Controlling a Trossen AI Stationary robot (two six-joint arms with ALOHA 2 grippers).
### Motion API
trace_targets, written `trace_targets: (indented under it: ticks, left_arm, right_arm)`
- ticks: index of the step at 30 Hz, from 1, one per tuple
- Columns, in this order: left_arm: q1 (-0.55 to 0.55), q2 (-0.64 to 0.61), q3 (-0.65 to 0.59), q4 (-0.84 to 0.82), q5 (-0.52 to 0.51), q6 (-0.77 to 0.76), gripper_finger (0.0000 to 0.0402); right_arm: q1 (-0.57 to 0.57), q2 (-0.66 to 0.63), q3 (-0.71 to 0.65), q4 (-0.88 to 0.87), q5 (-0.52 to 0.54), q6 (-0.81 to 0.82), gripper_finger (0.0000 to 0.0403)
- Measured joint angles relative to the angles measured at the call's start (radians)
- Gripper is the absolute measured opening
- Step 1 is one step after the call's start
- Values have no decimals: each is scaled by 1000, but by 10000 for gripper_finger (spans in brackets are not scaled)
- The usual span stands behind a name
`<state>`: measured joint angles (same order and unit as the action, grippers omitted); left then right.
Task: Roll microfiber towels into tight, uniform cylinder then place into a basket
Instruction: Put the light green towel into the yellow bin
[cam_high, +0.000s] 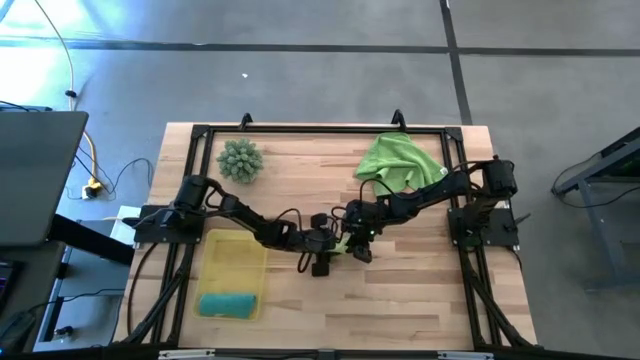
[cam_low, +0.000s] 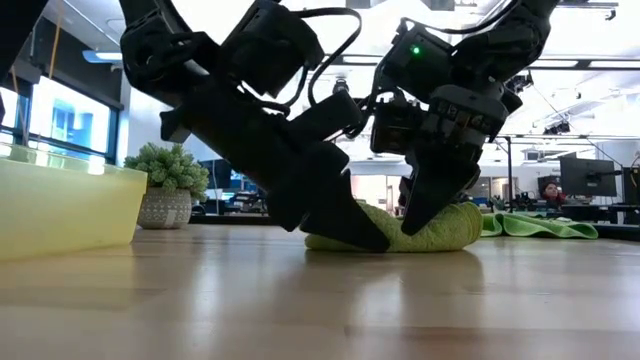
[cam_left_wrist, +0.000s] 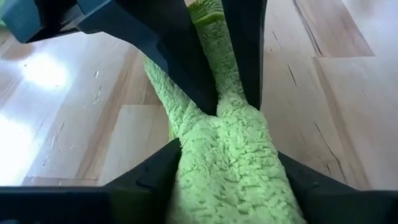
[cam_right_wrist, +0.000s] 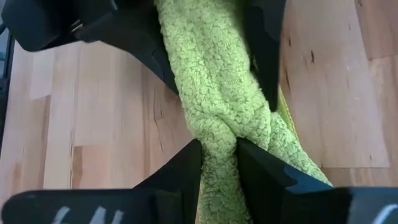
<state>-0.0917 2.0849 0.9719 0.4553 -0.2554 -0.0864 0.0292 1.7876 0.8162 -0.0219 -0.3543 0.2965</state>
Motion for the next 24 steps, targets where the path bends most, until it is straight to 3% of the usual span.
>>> trace_targets:
  ticks: [9, 14, 20, 24]
  left_arm:
    - [2, -3, 1, -19, 35, 0, 21]
    - [3, -5, 0, -16, 34, -1, 17]
    - [2, -58, -4, -36, 40, 38, 17]
    - [2, -139, -3, -88, 59, 38, 17]
  right_arm:
    - [1, -133, -1, -213, 11, -42, 128]
    - [4, -257, -3, -401, 50, -75, 129]
    - [38, -362, -3, -570, 207, -141, 129]
    - [73, -442, -29, -576, 304, -164, 129]
